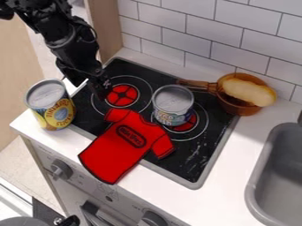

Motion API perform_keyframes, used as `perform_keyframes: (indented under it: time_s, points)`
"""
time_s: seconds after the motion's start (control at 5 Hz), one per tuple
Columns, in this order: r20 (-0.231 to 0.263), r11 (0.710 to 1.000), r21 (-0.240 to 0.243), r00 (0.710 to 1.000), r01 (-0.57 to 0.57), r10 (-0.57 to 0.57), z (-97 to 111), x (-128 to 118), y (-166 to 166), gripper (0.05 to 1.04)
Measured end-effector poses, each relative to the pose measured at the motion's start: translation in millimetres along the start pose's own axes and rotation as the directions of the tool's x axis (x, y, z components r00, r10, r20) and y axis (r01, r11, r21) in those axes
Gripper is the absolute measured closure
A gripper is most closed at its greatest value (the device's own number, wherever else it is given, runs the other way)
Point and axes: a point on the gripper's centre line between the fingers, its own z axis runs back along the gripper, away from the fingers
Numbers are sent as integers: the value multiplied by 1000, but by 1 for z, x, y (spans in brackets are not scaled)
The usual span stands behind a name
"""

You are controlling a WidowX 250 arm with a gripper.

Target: Put the small can in the right burner to the top side of the left burner

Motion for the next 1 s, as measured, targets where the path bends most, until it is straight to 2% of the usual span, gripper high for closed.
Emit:
perform_keyframes:
  time_s: [0.2,0.4,0.6,0.8,1.0]
  points:
    - [-30,1000,-13,999,-15,15,-5,-6,-4,83]
    - [-174,991,24,975,-133,135,-9,-12,-34,83]
    - [-252,954,37,921,-299,298,-4,-6,-66,83]
    - [-278,906,8,870,-423,408,8,1,-89,83]
    - [-262,867,8,836,-498,482,6,10,-111,83]
